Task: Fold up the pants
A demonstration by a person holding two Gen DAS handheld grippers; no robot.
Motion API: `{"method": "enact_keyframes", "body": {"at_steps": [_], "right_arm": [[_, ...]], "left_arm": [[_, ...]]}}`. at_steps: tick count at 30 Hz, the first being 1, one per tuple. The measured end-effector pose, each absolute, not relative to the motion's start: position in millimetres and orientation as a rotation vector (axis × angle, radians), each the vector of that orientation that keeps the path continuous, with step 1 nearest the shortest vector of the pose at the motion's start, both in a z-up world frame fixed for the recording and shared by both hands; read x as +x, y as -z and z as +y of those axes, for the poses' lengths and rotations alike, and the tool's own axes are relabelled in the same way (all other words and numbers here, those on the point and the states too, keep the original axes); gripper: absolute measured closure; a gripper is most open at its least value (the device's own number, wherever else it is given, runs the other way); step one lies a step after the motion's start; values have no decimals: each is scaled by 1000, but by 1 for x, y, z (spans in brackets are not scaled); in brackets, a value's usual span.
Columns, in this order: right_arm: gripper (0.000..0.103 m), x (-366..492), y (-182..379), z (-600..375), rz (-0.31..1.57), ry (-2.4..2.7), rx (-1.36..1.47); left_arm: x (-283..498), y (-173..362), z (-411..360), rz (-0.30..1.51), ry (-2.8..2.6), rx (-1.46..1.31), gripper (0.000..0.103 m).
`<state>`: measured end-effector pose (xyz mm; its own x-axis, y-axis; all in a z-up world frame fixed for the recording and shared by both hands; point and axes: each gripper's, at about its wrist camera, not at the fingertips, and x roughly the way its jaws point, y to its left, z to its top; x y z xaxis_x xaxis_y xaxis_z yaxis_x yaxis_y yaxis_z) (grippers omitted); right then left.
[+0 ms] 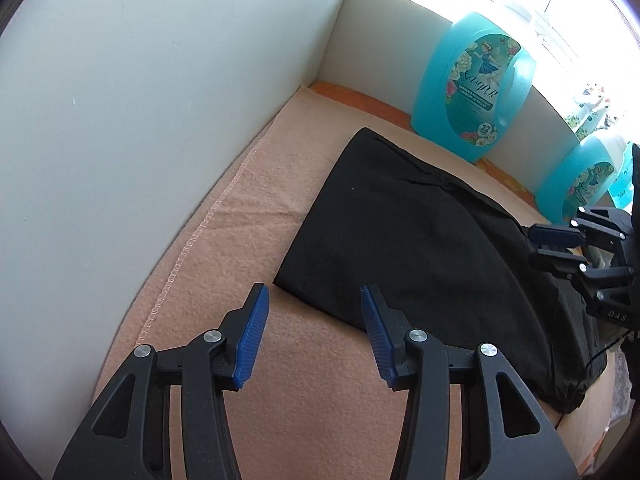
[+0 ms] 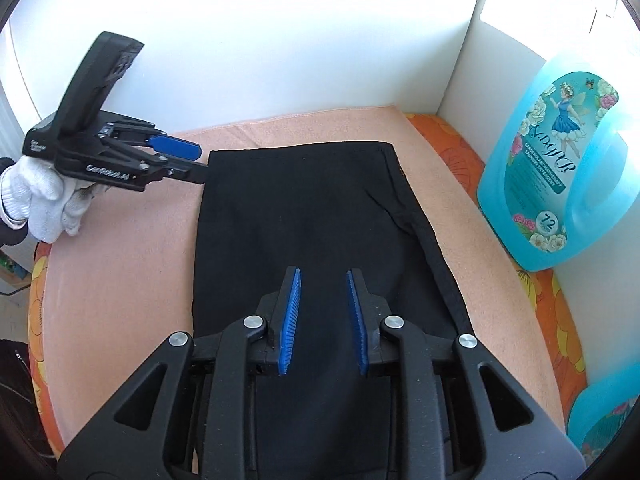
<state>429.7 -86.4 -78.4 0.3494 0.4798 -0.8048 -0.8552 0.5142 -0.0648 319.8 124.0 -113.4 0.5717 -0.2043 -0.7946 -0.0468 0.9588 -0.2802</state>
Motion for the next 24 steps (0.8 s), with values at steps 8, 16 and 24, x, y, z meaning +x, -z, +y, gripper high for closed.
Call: {"method": "enact_keyframes", "body": {"at_steps": [8,16,24], "right_arm": [[45,432,53,-104,931,-919,-276],[45,475,68,-78,1051,-894,-86],[45,538,101,-7,1244,-882,84]], "left_arm": [[332,120,125,949,68,-327,56],[332,123,119,902,36,-277,89],[324,112,100,828,93,-260,94]]}}
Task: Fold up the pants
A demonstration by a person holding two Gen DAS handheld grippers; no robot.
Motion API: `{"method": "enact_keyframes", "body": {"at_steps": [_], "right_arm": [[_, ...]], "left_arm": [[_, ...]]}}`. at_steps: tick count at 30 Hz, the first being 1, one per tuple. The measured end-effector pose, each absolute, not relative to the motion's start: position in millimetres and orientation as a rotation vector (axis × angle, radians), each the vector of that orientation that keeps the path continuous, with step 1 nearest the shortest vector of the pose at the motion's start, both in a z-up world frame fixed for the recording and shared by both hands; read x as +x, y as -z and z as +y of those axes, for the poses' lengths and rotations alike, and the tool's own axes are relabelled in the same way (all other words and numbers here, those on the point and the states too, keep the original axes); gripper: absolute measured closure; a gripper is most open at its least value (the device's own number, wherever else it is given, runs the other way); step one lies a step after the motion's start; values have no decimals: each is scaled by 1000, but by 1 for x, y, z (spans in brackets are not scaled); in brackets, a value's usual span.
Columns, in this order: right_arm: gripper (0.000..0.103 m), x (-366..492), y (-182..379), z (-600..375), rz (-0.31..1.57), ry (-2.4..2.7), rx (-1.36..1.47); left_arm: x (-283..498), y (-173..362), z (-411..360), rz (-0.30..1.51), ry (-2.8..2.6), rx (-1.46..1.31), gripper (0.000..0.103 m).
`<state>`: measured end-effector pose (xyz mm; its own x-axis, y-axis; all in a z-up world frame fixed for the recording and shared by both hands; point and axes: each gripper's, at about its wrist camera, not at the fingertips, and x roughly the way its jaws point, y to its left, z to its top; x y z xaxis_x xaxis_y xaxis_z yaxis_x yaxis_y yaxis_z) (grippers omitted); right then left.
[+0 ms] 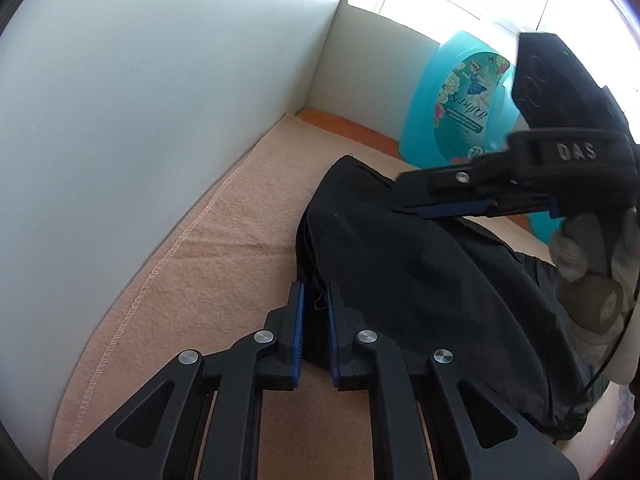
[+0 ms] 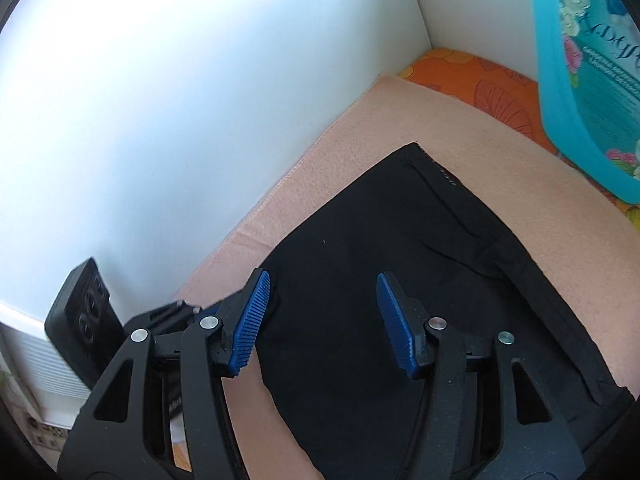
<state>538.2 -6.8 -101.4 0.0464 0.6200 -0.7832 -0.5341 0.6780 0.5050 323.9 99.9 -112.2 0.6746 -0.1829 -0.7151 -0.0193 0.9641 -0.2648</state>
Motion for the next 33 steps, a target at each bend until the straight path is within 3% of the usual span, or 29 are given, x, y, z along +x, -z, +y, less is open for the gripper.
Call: {"method": "enact_keyframes", "body": {"at_steps": [10,12,15,16,19,21,22,28,29,30,32,33], "right_arm": [[47,546,129,49,1282,-824,4],[59,543,128,51,1268,-796,-30],[86,545,130,45,1269,-779,-30],[88,548,132,41,1281,-785,-1],[94,551,135,33,1296,-799,57],[96,547,134,33,1286,-798,58],[96,546,133,33,1284,-798,61],[97,538,121,28,1258,-816,90],[98,536,118,25,1251,-821,93],[98,535,115,23,1244,-824,98],[98,530,106,18,1229,-824,107],[98,528,100,15,1217,-825,111]], "left_arm": [[325,111,79,816,128,-190,94],[325,111,78,812,127,-175,94],[326,110,75,807,125,-163,94],[325,110,74,807,123,-158,94],[322,108,68,799,79,-119,87],[319,109,64,817,56,-92,59],[319,110,61,825,51,-78,54],[330,116,66,870,10,-116,52],[332,115,69,865,21,-142,52],[333,114,71,859,39,-160,63],[336,112,71,852,66,-168,97],[336,109,70,840,77,-175,97]]}}
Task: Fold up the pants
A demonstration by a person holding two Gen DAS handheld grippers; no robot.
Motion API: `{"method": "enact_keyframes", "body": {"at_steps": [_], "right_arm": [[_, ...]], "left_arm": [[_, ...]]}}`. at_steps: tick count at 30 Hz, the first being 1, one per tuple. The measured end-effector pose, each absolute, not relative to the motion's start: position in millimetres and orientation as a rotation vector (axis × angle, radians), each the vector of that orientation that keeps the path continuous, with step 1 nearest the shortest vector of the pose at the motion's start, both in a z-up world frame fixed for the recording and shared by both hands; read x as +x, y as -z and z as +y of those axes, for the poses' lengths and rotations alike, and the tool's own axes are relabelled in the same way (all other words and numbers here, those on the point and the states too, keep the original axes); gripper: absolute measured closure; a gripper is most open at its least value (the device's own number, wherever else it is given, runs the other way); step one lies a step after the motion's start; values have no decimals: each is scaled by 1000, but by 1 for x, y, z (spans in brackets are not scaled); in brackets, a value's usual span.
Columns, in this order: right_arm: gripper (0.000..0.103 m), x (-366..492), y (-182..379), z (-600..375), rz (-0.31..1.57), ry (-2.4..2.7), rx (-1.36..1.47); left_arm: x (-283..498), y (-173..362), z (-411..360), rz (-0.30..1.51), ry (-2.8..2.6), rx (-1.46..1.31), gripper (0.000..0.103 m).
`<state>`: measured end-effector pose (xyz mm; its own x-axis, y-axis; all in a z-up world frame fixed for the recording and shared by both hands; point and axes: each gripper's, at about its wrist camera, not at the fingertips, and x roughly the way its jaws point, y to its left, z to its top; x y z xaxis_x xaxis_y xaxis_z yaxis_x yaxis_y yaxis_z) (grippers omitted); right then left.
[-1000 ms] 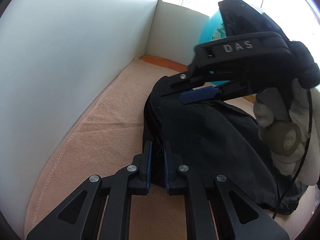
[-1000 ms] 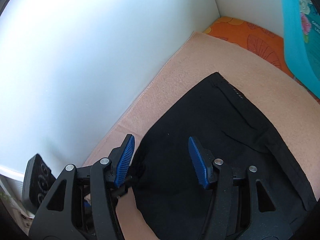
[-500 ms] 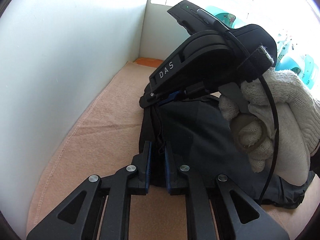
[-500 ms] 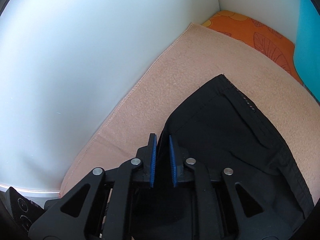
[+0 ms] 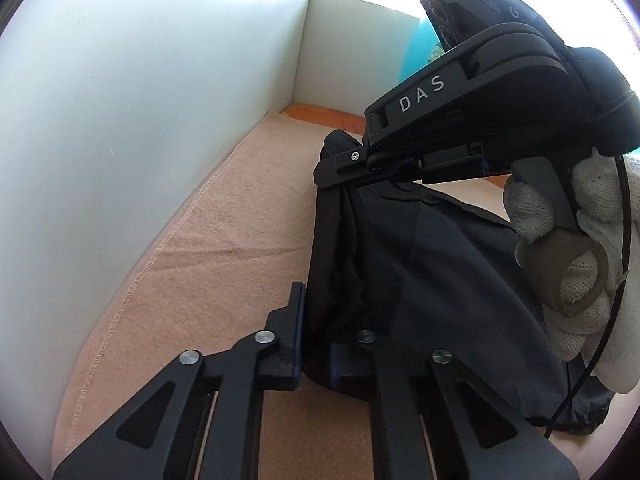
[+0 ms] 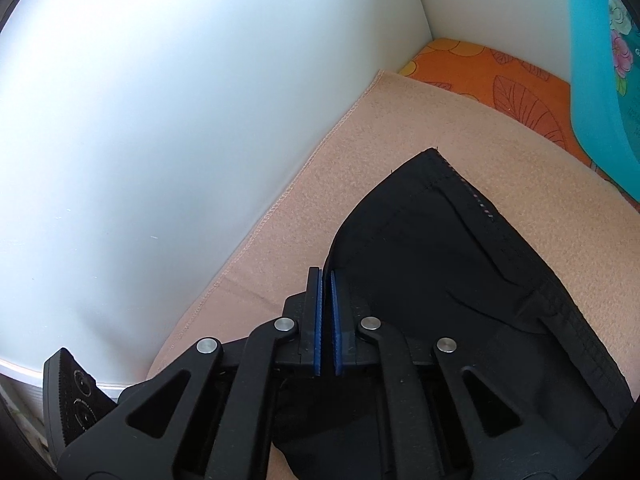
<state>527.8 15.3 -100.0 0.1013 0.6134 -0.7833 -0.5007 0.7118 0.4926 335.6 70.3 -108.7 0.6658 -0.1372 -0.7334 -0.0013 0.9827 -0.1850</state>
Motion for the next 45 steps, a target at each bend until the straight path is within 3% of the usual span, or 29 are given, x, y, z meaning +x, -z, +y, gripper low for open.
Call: {"method": "enact_keyframes", "body": {"at_steps": [8,22,37,45], "right_arm": [[99,497,44,-26,1112,-796,132],[99,446,-34,-192,954,-602,203],[99,352,-37,-416,858,-447,327],[99,342,12,-500,893,-349,370]], "left_arm": [[306,57,28,713,217,-138,97],[259,-10,-83,607,513,-80,97],[224,-21,-246,632,785,19,97],[217,7,-329,699,921,70,97]]}}
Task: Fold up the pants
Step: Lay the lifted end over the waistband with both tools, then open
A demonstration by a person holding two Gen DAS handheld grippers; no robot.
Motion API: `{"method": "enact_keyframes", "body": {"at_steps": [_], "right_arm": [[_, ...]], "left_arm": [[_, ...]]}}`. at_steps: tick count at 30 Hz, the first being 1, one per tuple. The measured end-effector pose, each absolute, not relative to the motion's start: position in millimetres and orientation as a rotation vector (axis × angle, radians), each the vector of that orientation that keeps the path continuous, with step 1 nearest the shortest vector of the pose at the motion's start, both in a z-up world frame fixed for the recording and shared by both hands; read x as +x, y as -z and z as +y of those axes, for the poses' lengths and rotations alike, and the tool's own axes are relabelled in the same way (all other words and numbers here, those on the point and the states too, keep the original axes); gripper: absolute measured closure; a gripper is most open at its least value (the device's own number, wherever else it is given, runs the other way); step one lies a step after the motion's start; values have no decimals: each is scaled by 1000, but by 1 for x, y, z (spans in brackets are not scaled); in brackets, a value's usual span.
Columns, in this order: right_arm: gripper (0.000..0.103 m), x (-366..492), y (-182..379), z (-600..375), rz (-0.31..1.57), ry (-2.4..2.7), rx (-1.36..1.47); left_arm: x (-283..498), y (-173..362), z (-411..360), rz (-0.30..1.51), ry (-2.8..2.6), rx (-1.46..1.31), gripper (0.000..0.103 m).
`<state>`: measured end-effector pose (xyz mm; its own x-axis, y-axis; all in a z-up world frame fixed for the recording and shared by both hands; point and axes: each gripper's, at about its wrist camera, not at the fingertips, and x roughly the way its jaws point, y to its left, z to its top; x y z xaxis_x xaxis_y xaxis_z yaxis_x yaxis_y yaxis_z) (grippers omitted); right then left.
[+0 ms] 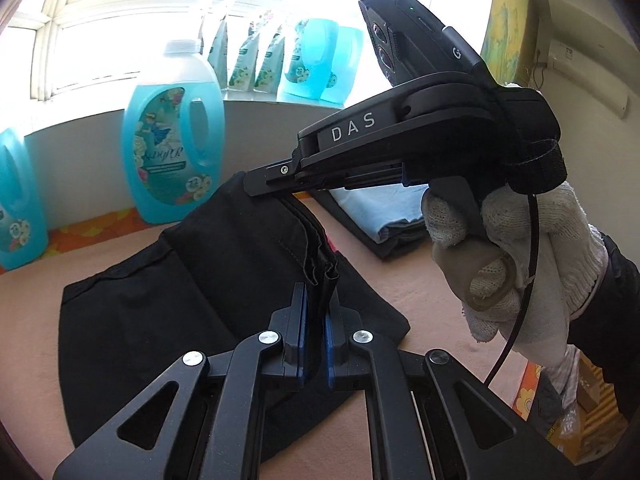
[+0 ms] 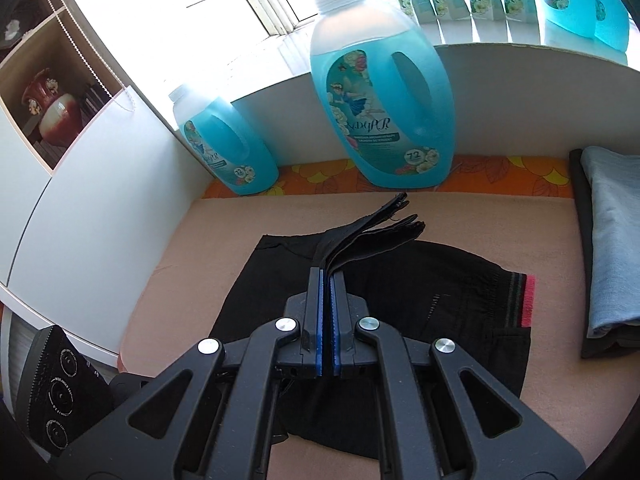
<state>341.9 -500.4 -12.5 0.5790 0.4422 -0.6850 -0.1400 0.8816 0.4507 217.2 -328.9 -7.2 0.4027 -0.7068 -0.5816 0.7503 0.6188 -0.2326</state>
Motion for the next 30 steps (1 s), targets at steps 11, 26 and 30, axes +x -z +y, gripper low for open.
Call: {"method": "enact_keyframes", "body": {"at_steps": [11,26,30], "right_arm": [[99,336,86,-567,969,-290,444],[99,334,135,-584,1011,-284,426],[100,314,126,-588,968,-307,439]], "left_arm": [[228,56,-393,827,980,84,97],[226,51,-340,858,898,150,79],[237,48,-284,820,744,190,72]]}}
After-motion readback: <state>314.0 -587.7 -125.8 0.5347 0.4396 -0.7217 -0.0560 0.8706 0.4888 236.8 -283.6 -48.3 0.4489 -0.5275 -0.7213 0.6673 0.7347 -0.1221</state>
